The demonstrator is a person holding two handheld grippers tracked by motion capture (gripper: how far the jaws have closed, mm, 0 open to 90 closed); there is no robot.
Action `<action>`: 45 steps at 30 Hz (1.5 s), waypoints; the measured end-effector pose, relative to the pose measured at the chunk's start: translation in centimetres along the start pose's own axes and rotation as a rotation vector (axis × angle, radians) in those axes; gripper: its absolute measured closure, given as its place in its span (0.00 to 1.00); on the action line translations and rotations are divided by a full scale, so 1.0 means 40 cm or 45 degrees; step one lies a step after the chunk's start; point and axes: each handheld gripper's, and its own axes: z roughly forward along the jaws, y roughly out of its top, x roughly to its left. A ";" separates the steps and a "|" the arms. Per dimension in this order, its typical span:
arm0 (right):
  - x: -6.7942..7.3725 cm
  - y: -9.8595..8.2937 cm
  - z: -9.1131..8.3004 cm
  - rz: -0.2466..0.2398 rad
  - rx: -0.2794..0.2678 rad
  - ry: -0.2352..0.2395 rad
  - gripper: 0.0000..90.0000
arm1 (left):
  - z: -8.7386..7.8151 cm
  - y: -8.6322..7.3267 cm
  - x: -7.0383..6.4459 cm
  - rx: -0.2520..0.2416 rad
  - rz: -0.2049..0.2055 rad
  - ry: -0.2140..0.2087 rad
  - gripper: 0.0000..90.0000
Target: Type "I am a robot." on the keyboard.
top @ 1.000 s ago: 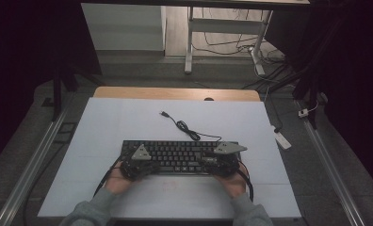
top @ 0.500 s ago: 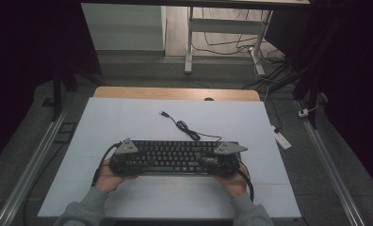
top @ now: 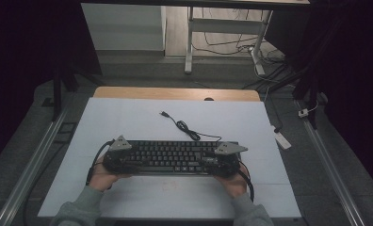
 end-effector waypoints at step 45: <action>0.001 -0.003 0.007 0.002 0.027 -0.003 0.59 | 0.001 -0.035 0.070 0.066 -0.082 0.124 0.93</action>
